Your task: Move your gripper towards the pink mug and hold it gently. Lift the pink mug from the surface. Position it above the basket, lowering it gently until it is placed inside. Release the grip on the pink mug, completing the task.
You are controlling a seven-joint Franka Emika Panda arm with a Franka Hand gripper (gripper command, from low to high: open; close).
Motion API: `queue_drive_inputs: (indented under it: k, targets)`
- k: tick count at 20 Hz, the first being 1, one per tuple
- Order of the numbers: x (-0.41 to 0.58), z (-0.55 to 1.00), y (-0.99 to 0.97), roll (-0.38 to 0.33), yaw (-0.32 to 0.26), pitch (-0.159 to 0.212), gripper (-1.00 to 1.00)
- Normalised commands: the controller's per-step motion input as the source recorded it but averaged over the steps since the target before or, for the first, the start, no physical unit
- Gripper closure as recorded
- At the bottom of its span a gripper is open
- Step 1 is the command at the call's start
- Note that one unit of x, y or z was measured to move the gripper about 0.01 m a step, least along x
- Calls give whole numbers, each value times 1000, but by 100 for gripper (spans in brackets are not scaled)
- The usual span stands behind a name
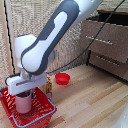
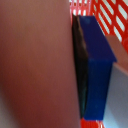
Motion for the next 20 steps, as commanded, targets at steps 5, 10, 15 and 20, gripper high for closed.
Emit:
queue_drive_inputs:
  k: [5, 10, 15, 20]
  targets:
    - [-35, -233, 133, 0, 6, -92, 100]
    - [-122, -90, 239, 0, -11, -110, -100]
    - [-69, 4, 196, -4, -4, -60, -100]
    - [118, 478, 2, 0, 7, 8, -100]
